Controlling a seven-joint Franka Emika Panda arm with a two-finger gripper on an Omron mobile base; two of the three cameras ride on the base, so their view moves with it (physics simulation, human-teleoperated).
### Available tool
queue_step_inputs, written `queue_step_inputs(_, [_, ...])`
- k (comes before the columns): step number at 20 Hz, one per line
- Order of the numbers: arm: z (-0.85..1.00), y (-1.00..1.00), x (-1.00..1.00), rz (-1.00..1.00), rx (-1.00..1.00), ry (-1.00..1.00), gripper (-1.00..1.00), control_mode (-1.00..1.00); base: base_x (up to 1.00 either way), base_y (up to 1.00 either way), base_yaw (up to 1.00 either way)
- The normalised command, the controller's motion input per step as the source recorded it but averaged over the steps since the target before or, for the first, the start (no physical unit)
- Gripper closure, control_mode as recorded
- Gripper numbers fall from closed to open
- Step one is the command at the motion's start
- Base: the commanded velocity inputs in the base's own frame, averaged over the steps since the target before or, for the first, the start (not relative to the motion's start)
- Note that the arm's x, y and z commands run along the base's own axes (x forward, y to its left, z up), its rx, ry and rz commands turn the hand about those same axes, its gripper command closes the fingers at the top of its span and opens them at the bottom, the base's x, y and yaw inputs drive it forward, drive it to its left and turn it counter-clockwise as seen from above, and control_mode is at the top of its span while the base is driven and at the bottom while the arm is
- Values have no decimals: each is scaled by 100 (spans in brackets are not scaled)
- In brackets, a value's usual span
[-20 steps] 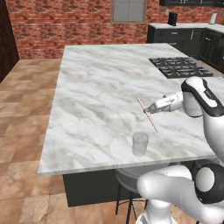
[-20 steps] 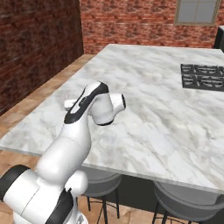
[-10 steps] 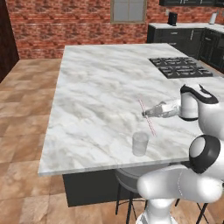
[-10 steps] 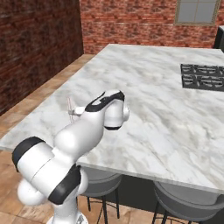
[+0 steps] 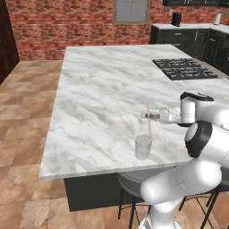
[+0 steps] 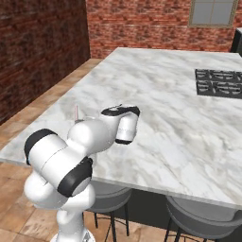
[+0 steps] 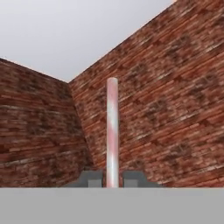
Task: Take a straw from the drawer in front and place it inside the glass cup on the dining counter.
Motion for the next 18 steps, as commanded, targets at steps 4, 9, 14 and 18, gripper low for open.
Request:
queue_step_inputs(4, [0, 0, -11, 0, 1, -51, 100, -100, 0, 0, 0])
queue_step_inputs(9, [0, 0, -20, 0, 0, -59, 100, -100, 0, 0, 0])
queue_step_inputs(14, [0, 0, -2, 0, 0, -41, 100, -100, 0, 0, 0])
queue_step_inputs(18, [0, 0, 0, -5, 3, -12, 100, -100, 0, 0, 0])
